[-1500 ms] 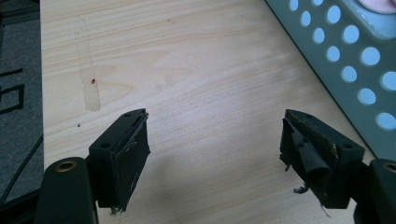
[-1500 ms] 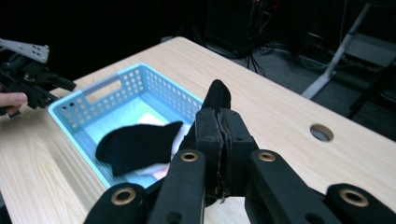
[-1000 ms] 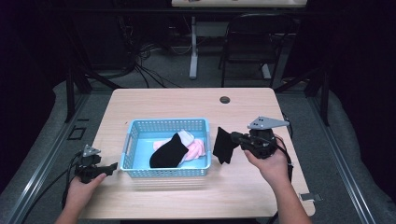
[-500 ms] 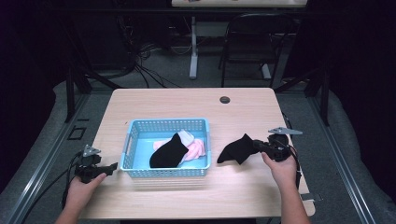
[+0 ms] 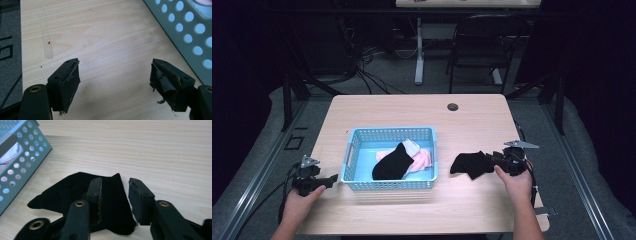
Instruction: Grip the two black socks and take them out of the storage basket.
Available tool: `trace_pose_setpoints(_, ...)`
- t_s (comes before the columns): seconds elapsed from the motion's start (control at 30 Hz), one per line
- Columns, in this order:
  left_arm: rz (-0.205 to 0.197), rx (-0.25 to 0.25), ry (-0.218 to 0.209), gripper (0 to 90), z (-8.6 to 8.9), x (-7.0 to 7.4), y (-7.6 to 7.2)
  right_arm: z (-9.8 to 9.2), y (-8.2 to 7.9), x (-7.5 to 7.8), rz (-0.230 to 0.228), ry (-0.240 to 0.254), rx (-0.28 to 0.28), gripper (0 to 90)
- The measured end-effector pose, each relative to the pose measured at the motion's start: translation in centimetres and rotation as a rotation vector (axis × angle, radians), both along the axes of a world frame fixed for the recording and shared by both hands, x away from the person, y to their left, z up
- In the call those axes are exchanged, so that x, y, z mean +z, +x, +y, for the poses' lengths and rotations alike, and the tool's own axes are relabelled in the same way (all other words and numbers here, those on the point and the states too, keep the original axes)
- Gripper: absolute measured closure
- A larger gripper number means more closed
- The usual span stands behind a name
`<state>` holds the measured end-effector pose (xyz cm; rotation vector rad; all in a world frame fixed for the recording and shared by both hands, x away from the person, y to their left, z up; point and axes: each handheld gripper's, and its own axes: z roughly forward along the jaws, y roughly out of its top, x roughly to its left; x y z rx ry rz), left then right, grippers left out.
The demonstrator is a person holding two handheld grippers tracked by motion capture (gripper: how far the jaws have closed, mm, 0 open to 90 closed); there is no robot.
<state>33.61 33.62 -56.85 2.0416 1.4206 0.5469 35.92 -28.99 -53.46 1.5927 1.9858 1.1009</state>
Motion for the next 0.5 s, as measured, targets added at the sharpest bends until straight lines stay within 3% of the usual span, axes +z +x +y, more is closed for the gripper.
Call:
trace_pose_setpoints(0.23,0.000,0.001,0.000,23.7,0.0,0.0,0.0,1.0,-0.1,0.0,-0.031,-0.044,0.033,54.6)
trace_pose_setpoints(0.33,0.003,-0.001,0.002,23.7,0.0,0.0,0.0,1.6,0.0,0.3,-0.030,-0.008,0.075,53.5)
trace_pose_setpoints(0.5,0.000,0.000,0.003,23.7,0.0,0.0,0.0,3.5,0.3,1.9,-0.043,-0.045,0.124,51.8)
